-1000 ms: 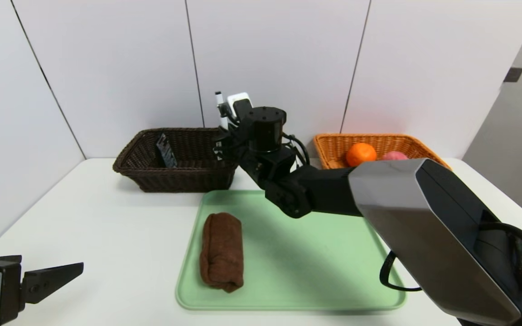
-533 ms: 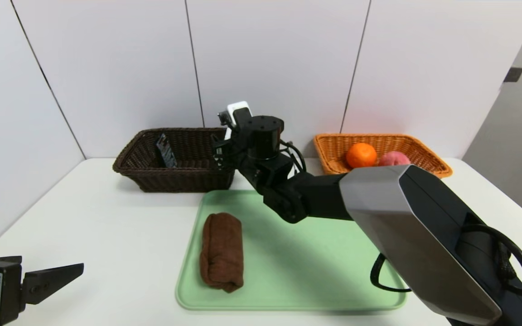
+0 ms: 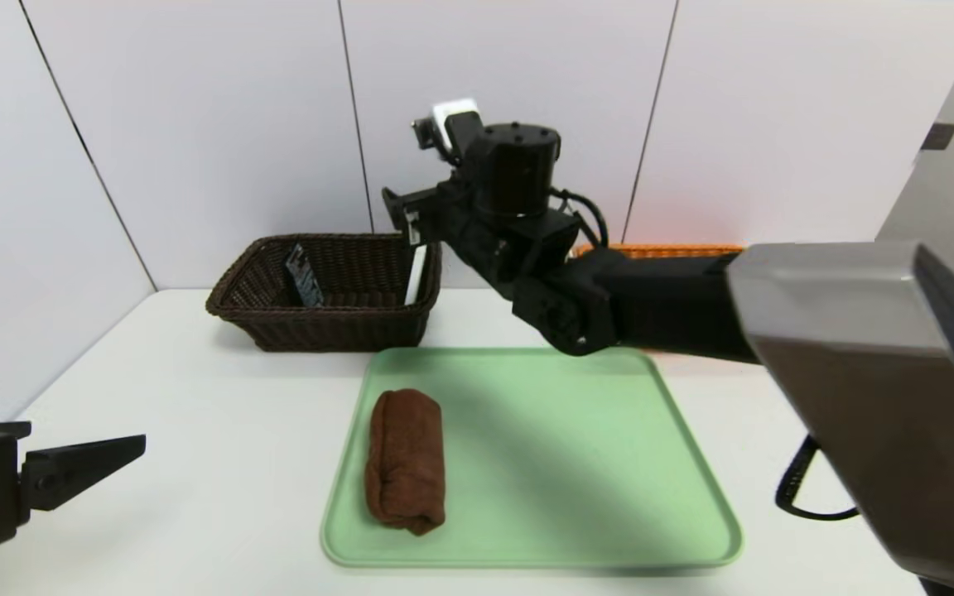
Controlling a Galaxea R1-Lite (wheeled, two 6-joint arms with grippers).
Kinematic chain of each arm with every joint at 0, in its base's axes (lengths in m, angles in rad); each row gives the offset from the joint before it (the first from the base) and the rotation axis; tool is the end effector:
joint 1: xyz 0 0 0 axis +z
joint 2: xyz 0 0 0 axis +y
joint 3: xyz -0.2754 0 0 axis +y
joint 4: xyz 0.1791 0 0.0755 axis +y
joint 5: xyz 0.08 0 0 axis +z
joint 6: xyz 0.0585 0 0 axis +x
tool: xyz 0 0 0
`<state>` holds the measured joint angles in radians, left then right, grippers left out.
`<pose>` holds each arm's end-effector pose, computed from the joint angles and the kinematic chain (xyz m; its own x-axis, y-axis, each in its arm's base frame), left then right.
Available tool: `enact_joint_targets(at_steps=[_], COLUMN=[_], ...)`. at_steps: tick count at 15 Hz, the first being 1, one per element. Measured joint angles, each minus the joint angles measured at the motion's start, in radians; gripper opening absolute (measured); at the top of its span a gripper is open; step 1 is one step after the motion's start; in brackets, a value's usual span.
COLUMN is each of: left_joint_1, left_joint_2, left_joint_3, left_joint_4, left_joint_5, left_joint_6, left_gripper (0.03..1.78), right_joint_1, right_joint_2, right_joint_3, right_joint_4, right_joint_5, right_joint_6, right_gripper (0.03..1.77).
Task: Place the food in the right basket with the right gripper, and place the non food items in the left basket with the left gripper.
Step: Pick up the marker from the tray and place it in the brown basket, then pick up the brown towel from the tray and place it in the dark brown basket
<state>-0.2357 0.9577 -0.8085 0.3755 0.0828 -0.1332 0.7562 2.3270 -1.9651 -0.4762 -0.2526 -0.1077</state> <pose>0.1466 -0.0302 0.2040 0.8580 -0.1210 -0.4992 0.0970 0.9925 -0.0739 0.3875 0.3454 0.2231 0.8713 0.4782 0.1104 -0.4720 0.8781 -0.0785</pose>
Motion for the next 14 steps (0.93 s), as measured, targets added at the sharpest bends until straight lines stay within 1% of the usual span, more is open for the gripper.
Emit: enact_joint_targets(at_steps=[3, 4, 5, 6, 8, 10, 11, 12, 13, 14], left_joint_1=[-0.020, -0.039, -0.069, -0.114, -0.197, -0.285, -0.321, -0.353, -0.380, -0.400], left_joint_2=[0.049, 0.074, 0.103, 0.140, 0.216, 0.323, 0.380, 0.441, 0.503, 0.559], left_joint_3=[-0.117, -0.164, -0.220, -0.291, -0.420, -0.568, -0.633, -0.701, -0.761, -0.801], left_joint_4=[0.020, 0.038, 0.067, 0.106, 0.184, 0.317, 0.385, 0.453, 0.507, 0.543], left_joint_5=[0.000, 0.001, 0.007, 0.021, 0.064, 0.118, 0.133, 0.142, 0.146, 0.148], left_joint_6=[0.005, 0.001, -0.009, -0.036, -0.106, -0.202, -0.250, -0.300, -0.342, -0.370], left_gripper=[1.69, 1.69, 1.69, 1.69, 1.69, 1.69, 1.69, 1.69, 1.69, 1.69], right_joint_1=[-0.001, -0.010, -0.025, -0.050, -0.090, -0.139, -0.165, -0.193, -0.218, -0.242], right_joint_2=[-0.139, -0.179, -0.211, -0.242, -0.282, -0.316, -0.331, -0.349, -0.365, -0.384], right_joint_3=[0.000, 0.000, 0.001, 0.002, 0.004, 0.007, 0.008, 0.010, 0.011, 0.012], right_joint_4=[0.248, 0.353, 0.447, 0.552, 0.729, 0.957, 1.071, 1.194, 1.294, 1.403], right_joint_5=[-0.024, -0.037, -0.050, -0.062, -0.064, -0.060, -0.055, -0.038, -0.011, 0.026], right_joint_6=[0.006, 0.026, 0.063, 0.123, 0.240, 0.377, 0.440, 0.496, 0.531, 0.557], right_gripper=[1.53, 1.55, 1.57, 1.59, 1.62, 1.64, 1.65, 1.65, 1.66, 1.67])
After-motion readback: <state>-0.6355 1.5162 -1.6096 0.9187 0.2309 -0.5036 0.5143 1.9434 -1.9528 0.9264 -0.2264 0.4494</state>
